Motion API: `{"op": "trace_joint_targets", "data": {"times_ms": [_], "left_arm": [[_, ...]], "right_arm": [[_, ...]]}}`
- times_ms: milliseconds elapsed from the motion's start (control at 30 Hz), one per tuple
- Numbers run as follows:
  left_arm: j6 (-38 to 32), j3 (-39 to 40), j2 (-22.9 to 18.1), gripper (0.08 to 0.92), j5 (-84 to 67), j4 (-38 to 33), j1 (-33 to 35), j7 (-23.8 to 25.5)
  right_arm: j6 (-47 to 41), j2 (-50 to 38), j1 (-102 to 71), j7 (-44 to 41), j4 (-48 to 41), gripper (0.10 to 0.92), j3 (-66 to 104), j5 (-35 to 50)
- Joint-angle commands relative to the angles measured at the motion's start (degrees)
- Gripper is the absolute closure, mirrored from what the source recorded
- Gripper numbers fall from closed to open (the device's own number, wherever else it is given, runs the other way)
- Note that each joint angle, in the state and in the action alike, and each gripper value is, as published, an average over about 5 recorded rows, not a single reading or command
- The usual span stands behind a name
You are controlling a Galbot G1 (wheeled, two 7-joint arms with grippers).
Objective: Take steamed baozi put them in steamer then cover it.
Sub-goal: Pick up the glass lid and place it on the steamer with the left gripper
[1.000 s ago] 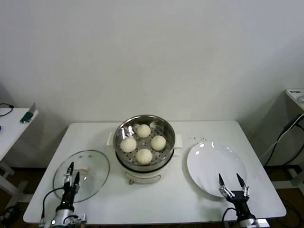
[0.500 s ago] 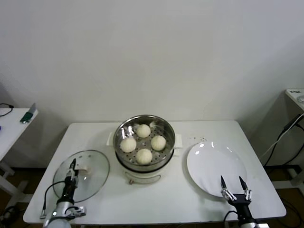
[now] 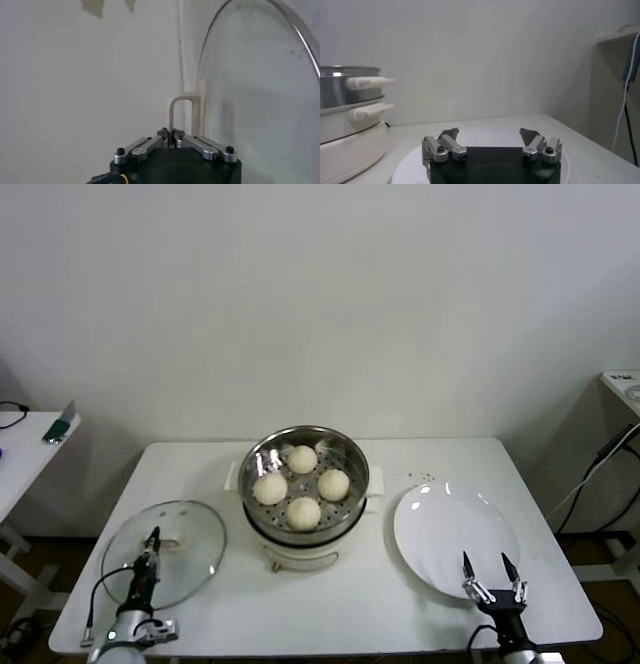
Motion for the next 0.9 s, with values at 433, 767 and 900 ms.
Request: {"op": "trace_joint_targets", "data": {"times_ms": [433,767,900], "left_arm": [[27.3,-0.7,12.2,0.865,-13.6,-41.5,5.4,23.4],[35.3,22.2,4.7,0.865,-0.9,-42.2,-9.5,28.8],[36.3,30.9,0.1,0.865,4.2,-39.8,-14.2,30.8]], "right_arm": [[-0.7,-0.4,0.4,2.7,-0.6,0.203,0.1,-3.6],[0.1,-0.1,1.3,3.5,-0.9,0.203,-0.6,-5.2],[0.6,-0.1,1.6,3.5,-0.8,0.203,-0.7,-5.0]]}}
